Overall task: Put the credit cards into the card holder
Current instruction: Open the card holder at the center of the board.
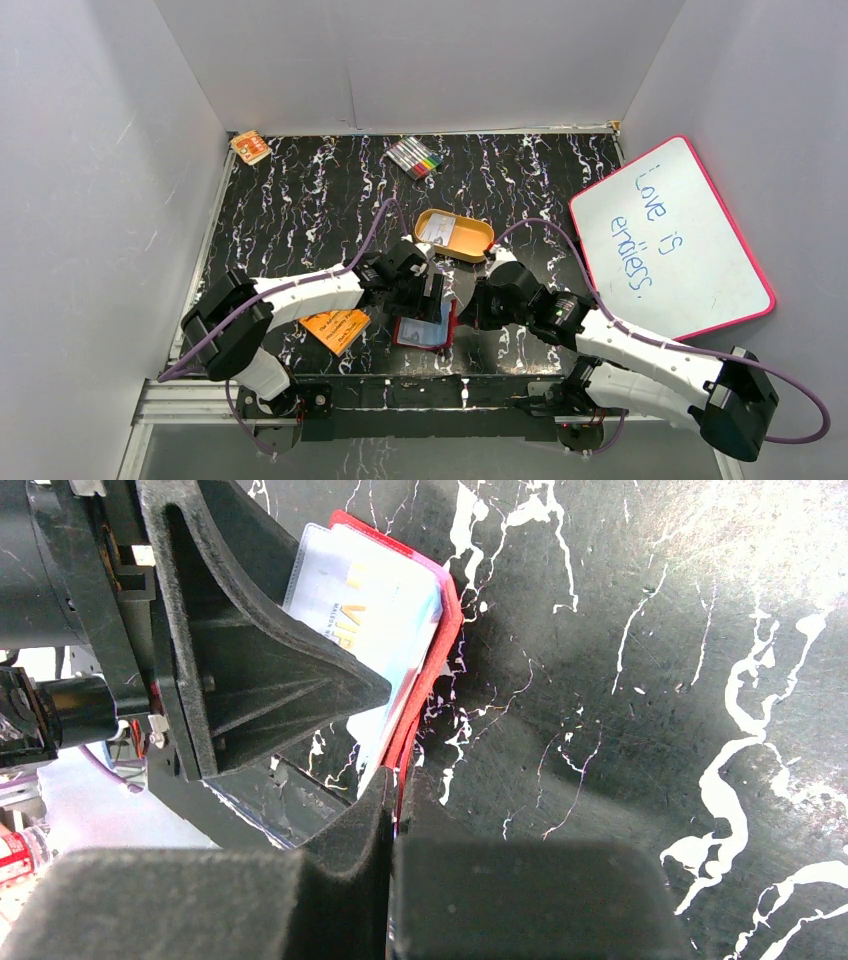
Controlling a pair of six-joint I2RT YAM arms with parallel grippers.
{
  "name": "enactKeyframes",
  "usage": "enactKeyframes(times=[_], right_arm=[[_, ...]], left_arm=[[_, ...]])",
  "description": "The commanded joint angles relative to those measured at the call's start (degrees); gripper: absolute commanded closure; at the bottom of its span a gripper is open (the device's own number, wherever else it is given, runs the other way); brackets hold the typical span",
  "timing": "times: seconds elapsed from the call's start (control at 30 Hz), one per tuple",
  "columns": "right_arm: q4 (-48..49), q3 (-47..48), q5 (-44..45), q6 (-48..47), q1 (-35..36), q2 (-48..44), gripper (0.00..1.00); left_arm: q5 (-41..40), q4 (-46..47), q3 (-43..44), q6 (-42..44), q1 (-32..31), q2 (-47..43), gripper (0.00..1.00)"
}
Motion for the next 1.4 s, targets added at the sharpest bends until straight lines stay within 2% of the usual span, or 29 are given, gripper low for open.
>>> enactKeyframes(times=[0.0,0.5,0.63,0.83,1.0,1.03,1.07,1.13,1.2,1.27,1.37], right_arm=[[1.4,0.2,0.7,-0.3,-0.1,-1.3,1.00],[1.1,-0.9,0.9,0.1,-0.1,-2.4,1.00],[1.1,-1.5,1.1,0.3,-0.1,-2.5,1.00],[0.7,-3.0,1.7,1.2,-0.2,-3.0,1.00],[-2.8,-3.6,4.0,2.4,-0.2,-4.2,1.00],[-4.2,-3.6,4.9,2.9,-0.2,-4.5,0.97],[-5.9,-3.5,5.8,3.4,-0.3,-4.8,0.88],[-9.0,-3.3,7.1,4.3,-0.2,-5.1,0.64],[-12.2,-2.6,8.2,5.0,-0.4,-5.6,0.44],[-16.4,-0.8,9.7,5.3,-0.4,-6.1,0.35],[-20.1,3.6,10.7,3.9,-0.3,-6.6,0.31]], left_arm=[[-3.7,-3.6,0.5,0.5,-0.2,-3.6,0.24],[-9.8,-6.8,0.8,0.5,-0.2,-9.9,0.18],[-7.7,-4.6,0.7,0.5,-0.2,-9.7,0.18],[0.5,0.4,-0.5,-0.4,-0.2,-6.7,0.18],[0.0,0.7,-0.2,-0.7,-0.2,-6.4,0.18],[-0.8,0.4,-0.1,-0.7,-0.2,-6.8,0.18],[-1.8,-0.1,-0.1,-0.8,-0.2,-7.3,0.18],[-4.2,-1.4,-0.1,-1.1,-0.2,-8.5,0.17],[-6.5,-2.7,-0.1,-1.4,-0.1,-10.0,0.17],[-9.3,-4.0,-0.2,-1.8,-0.1,-12.0,0.16],[-12.4,-6.2,-0.5,-2.5,-0.1,-15.5,0.15]])
